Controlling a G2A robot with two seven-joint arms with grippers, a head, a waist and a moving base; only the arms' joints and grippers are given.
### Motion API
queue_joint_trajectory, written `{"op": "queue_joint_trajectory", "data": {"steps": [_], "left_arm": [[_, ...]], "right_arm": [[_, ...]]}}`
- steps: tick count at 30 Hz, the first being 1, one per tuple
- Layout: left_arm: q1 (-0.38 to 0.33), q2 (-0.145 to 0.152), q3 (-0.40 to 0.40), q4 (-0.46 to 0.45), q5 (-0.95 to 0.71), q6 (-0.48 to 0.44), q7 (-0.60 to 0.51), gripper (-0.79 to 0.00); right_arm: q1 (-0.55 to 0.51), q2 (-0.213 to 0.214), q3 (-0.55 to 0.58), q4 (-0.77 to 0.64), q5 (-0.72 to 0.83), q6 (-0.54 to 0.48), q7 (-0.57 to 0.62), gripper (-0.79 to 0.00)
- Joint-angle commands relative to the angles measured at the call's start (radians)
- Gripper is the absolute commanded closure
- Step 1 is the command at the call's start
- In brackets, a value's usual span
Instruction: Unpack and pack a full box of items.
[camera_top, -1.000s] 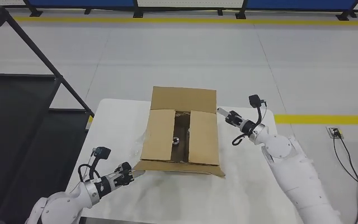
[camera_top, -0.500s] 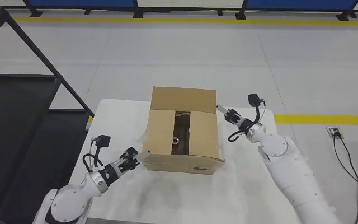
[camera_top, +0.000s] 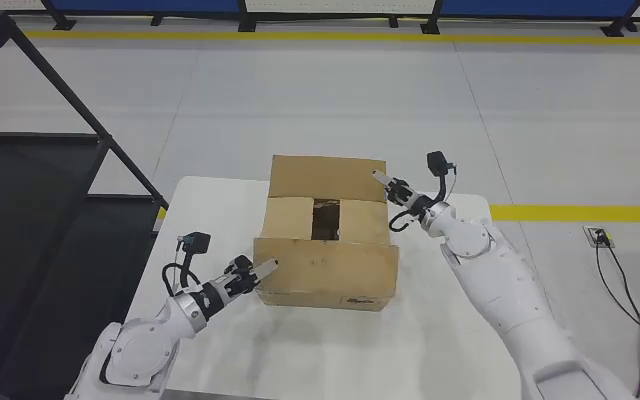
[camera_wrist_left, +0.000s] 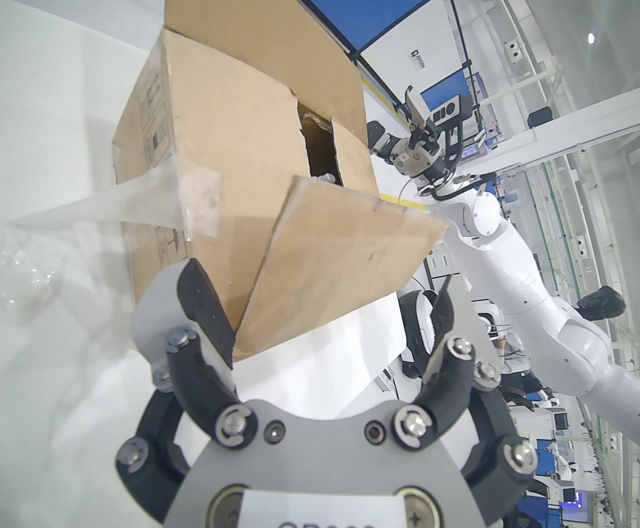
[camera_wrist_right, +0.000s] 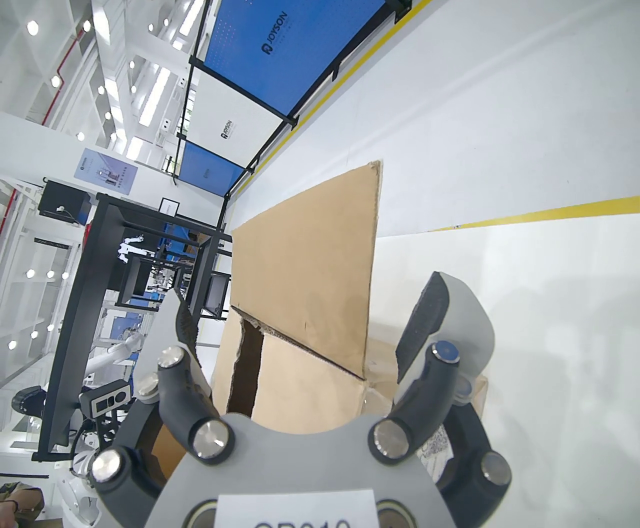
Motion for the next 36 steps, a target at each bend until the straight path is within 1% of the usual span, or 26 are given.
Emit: {"op": "queue_joint_trajectory", "data": {"steps": [1, 6, 10, 17, 20, 23, 25, 27, 32, 34, 36], "left_arm": [[-0.009, -0.001, 0.010, 0.005, 0.000, 0.002, 0.003, -0.785], [-0.025, -0.001, 0.029, 0.018, 0.012, 0.003, 0.003, -0.785], [-0.031, 0.000, 0.035, 0.022, 0.015, 0.004, 0.004, -0.785], [-0.041, 0.002, 0.041, 0.036, 0.013, 0.002, 0.002, -0.785], [-0.049, 0.002, 0.046, 0.044, 0.013, 0.002, -0.001, -0.785], [-0.059, 0.002, 0.053, 0.052, 0.014, 0.001, -0.004, -0.785], [-0.065, 0.002, 0.059, 0.056, 0.019, 0.001, -0.005, -0.785], [-0.070, 0.002, 0.064, 0.060, 0.021, 0.002, -0.005, -0.785], [-0.081, 0.002, 0.075, 0.065, 0.020, -0.003, -0.006, -0.785], [-0.086, 0.002, 0.081, 0.068, 0.018, -0.004, -0.003, -0.785], [-0.090, 0.002, 0.087, 0.069, 0.019, -0.007, -0.003, -0.785]], "right_arm": [[0.024, -0.017, -0.016, 0.047, 0.003, -0.014, -0.015, -0.785], [0.077, -0.049, -0.028, 0.145, 0.046, -0.077, 0.021, -0.785], [0.101, -0.056, -0.011, 0.202, 0.095, -0.172, 0.083, -0.785], [0.119, -0.039, 0.040, 0.247, 0.187, -0.342, 0.270, -0.785], [0.118, -0.026, 0.064, 0.243, 0.228, -0.392, 0.356, -0.785], [0.118, -0.012, 0.081, 0.225, 0.253, -0.417, 0.442, -0.785], [0.120, -0.004, 0.088, 0.208, 0.257, -0.402, 0.494, -0.785], [0.123, 0.002, 0.092, 0.184, 0.265, -0.355, 0.556, -0.785], [0.134, 0.008, 0.099, 0.119, 0.305, -0.105, 0.664, -0.785], [0.140, 0.009, 0.093, 0.097, 0.298, -0.005, 0.698, -0.785], [0.145, 0.009, 0.081, 0.073, 0.276, 0.069, 0.727, -0.785]]}}
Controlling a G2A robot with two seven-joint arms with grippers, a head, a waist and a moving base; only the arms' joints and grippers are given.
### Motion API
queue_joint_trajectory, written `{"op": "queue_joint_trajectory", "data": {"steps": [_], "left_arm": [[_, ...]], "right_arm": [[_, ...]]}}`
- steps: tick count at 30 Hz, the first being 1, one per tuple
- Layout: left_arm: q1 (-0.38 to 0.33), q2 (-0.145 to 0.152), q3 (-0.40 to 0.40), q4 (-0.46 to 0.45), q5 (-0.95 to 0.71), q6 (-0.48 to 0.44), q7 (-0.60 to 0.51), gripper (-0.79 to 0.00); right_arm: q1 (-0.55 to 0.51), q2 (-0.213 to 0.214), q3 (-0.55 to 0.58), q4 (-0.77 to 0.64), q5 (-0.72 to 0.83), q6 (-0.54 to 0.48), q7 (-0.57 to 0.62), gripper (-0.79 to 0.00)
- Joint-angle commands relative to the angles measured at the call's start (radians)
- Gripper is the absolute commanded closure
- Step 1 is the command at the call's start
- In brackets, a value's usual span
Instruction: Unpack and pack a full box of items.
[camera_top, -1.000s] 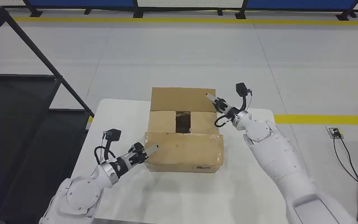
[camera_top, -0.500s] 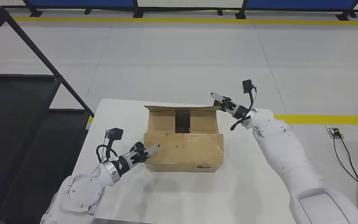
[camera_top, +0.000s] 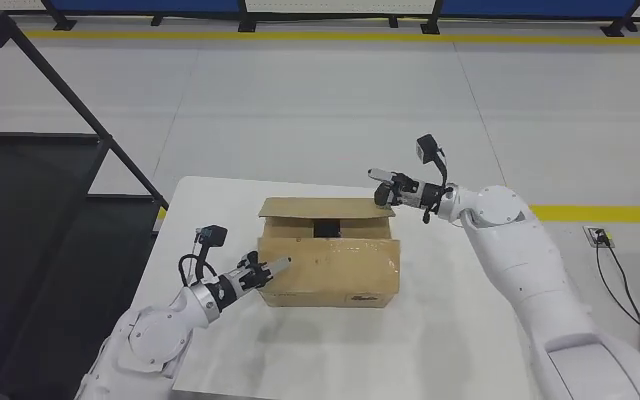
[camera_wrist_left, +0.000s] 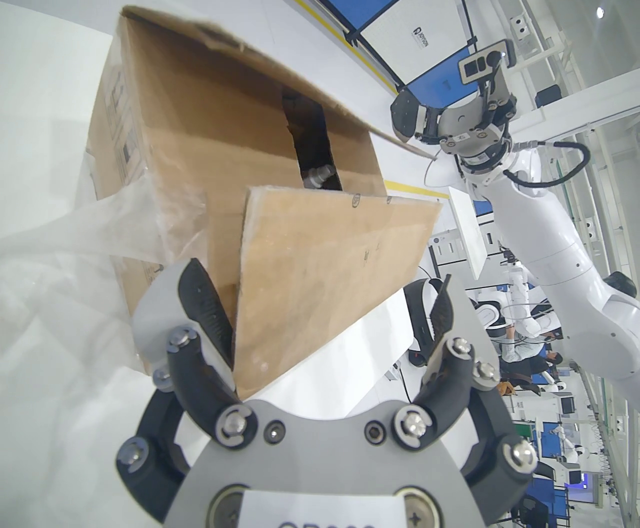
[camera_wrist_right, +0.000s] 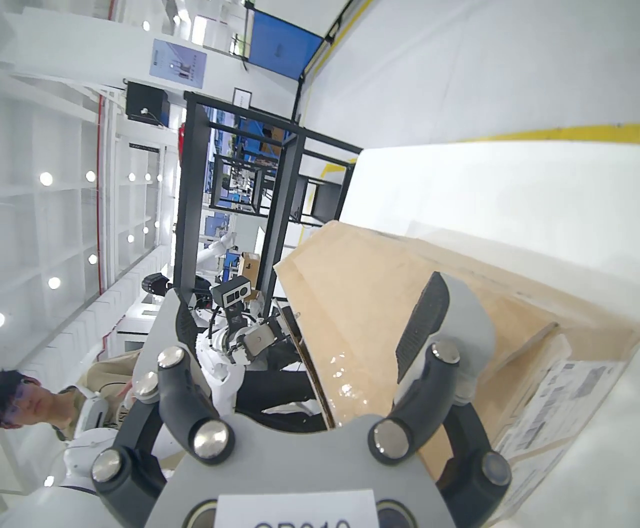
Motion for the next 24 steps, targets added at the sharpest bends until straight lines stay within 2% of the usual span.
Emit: {"op": "queue_joint_trajectory", "data": {"steps": [1, 7, 24], "left_arm": [[-0.004, 0.000, 0.005, 0.002, 0.000, -0.003, 0.001, -0.785], [-0.010, 0.001, 0.007, 0.007, -0.002, -0.005, 0.005, -0.785], [-0.035, 0.002, 0.028, 0.031, 0.027, 0.041, 0.009, -0.785]], "right_arm": [[0.002, 0.000, -0.008, -0.020, -0.012, 0.077, 0.025, -0.785], [-0.017, 0.006, -0.009, -0.072, -0.012, 0.161, 0.071, -0.785], [-0.172, 0.053, 0.074, -0.339, 0.068, 0.219, 0.158, -0.785]]}}
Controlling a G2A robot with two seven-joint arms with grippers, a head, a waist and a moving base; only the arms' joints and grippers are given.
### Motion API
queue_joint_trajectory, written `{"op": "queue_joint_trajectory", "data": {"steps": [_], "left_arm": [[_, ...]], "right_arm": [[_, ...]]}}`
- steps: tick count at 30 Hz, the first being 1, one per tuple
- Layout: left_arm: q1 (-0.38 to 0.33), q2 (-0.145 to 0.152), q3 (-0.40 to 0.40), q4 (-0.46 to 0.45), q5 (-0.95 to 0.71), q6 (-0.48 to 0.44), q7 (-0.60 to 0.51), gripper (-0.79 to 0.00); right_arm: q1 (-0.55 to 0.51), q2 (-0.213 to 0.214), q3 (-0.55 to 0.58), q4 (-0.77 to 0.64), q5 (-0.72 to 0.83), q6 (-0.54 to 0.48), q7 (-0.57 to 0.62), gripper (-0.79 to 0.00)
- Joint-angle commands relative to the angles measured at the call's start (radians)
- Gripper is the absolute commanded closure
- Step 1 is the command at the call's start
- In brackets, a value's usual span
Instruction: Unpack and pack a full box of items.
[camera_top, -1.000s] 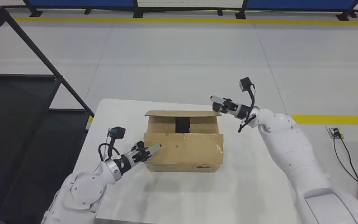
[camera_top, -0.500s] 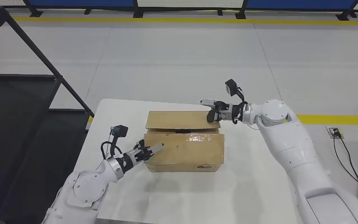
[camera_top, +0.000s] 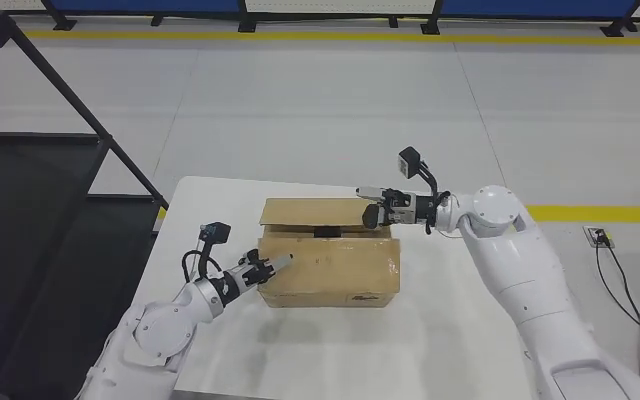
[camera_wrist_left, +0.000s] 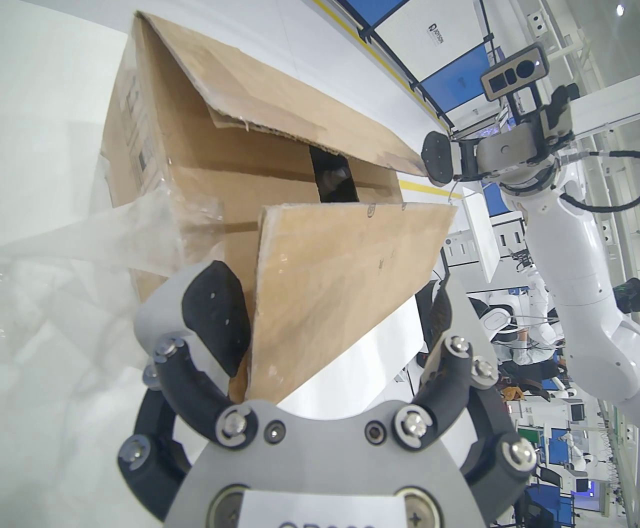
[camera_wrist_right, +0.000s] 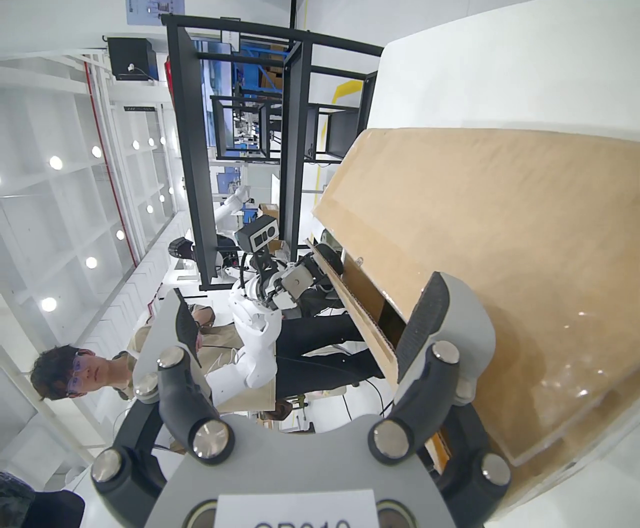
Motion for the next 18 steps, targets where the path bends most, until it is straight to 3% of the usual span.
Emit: {"op": "queue_joint_trajectory", "data": {"steps": [1, 11, 18], "left_arm": [[-0.002, 0.000, 0.001, 0.003, 0.001, 0.001, 0.002, -0.785], [-0.008, 0.001, 0.006, 0.006, 0.001, -0.002, -0.001, -0.785], [-0.005, 0.002, -0.002, 0.000, -0.011, -0.008, 0.022, -0.785]], "right_arm": [[-0.023, 0.005, 0.011, -0.029, 0.023, 0.001, 0.023, -0.785], [-0.124, 0.030, 0.061, -0.154, 0.048, 0.039, -0.017, -0.785], [-0.140, 0.034, 0.057, -0.148, 0.037, 0.067, -0.060, -0.785]]}}
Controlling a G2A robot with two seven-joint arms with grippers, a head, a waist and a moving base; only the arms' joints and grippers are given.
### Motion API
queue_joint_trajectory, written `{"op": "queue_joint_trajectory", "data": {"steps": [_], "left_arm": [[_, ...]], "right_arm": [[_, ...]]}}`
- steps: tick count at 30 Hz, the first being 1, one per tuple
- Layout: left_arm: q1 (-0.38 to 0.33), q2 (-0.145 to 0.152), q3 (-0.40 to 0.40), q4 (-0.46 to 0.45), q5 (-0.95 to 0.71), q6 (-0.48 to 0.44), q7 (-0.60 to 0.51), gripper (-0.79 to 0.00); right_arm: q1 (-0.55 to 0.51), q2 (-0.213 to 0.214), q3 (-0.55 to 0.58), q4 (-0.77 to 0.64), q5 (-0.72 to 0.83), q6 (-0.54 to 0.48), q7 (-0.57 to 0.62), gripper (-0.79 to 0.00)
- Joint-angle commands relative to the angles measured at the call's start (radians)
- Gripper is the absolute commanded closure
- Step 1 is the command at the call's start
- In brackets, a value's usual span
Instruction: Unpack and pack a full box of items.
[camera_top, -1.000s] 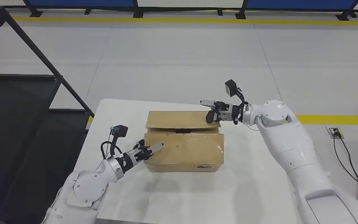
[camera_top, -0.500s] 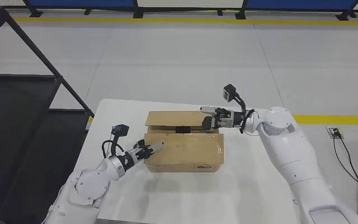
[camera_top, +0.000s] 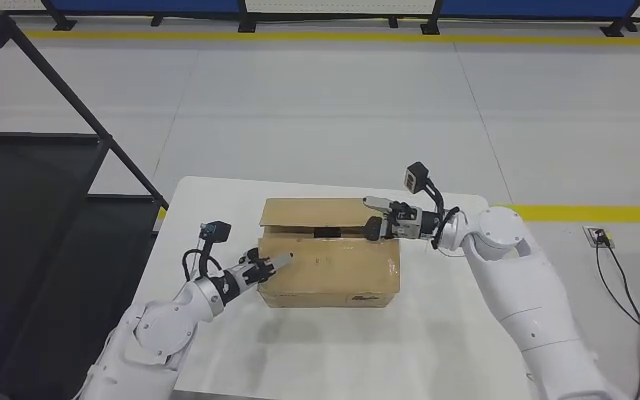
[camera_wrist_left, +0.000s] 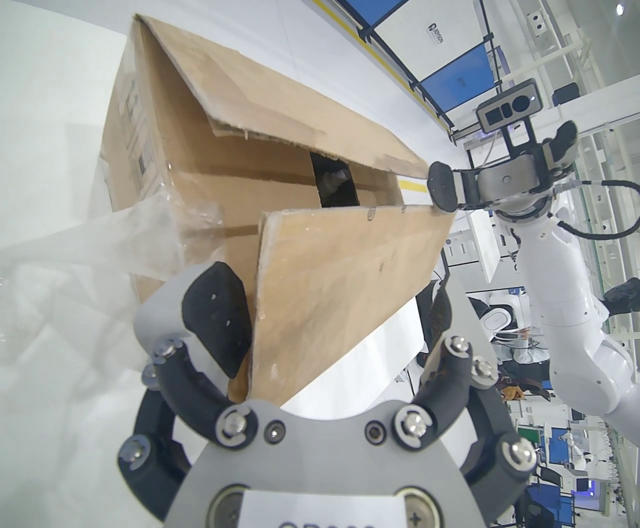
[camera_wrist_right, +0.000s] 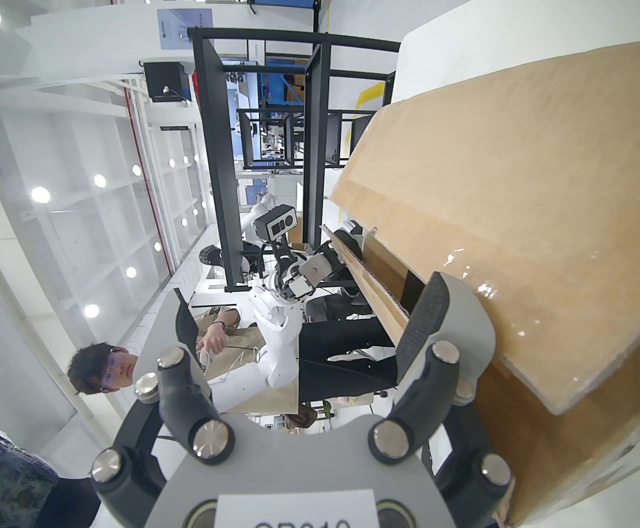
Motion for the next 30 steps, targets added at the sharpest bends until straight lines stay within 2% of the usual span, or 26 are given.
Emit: {"op": "queue_joint_trajectory", "data": {"steps": [1, 10, 16, 20, 22, 30], "left_arm": [[0.006, 0.000, -0.012, -0.008, -0.011, -0.002, 0.022, -0.785], [0.093, 0.003, -0.167, -0.083, -0.140, 0.000, 0.223, -0.785], [0.172, 0.000, -0.263, -0.071, -0.215, 0.050, 0.364, -0.785], [0.225, 0.003, -0.312, -0.052, -0.195, 0.096, 0.385, -0.785], [0.250, 0.004, -0.317, -0.059, -0.219, 0.117, 0.343, -0.785], [0.254, 0.004, -0.317, -0.062, -0.232, 0.123, 0.331, -0.785]], "right_arm": [[0.000, 0.001, -0.002, 0.006, -0.002, -0.007, 0.000, -0.785], [0.001, 0.001, -0.015, 0.049, -0.002, -0.061, -0.009, -0.785], [0.014, -0.003, -0.039, 0.089, -0.010, -0.150, 0.037, -0.785], [0.025, -0.006, -0.050, 0.122, -0.011, -0.190, 0.033, -0.785], [0.031, -0.008, -0.055, 0.135, -0.010, -0.199, 0.030, -0.785], [0.035, -0.009, -0.058, 0.139, -0.011, -0.207, 0.030, -0.785]]}}
